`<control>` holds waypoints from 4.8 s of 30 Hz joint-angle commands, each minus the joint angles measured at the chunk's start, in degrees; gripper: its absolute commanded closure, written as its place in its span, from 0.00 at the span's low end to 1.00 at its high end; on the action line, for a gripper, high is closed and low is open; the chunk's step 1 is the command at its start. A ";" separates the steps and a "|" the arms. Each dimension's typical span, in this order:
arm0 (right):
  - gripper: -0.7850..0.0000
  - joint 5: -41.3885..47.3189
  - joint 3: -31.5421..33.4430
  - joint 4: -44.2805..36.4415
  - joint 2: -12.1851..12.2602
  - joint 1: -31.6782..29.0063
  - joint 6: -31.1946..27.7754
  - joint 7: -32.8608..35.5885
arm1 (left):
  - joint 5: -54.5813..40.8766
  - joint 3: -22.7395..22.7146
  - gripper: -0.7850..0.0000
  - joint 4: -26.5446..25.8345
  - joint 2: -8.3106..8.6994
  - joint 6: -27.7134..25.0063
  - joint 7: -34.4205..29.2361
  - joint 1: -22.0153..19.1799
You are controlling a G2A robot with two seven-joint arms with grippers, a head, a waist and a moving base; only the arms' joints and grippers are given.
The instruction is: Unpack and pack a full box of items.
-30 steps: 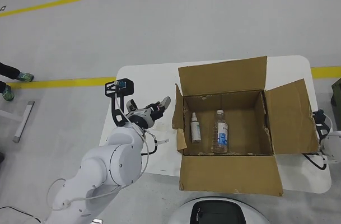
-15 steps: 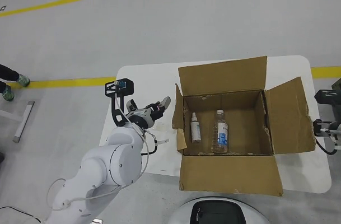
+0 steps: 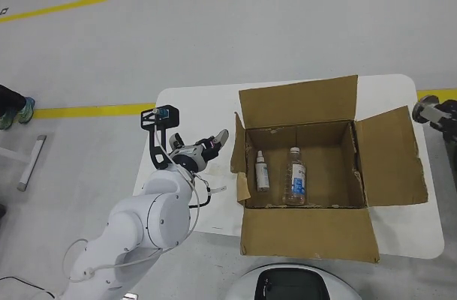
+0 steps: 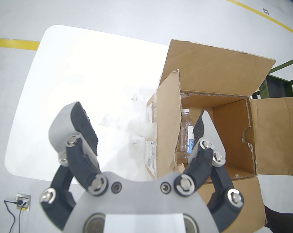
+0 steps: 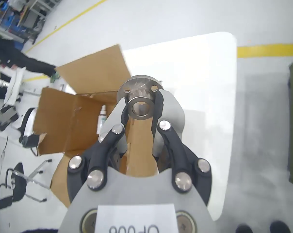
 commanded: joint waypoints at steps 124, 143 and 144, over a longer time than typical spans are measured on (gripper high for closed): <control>1.00 32.83 -6.86 25.39 -2.69 -3.21 -3.32 -23.50 | 7.78 6.74 1.00 5.37 -2.71 -10.41 5.59 6.34; 1.00 25.54 -27.49 49.08 -2.76 27.13 5.07 -22.34 | 0.61 19.44 1.00 12.61 -10.25 -18.71 5.58 -0.96; 1.00 25.44 -28.39 49.54 -2.81 28.16 4.56 -21.57 | 0.73 19.56 1.00 12.83 -10.52 -18.56 5.47 -1.13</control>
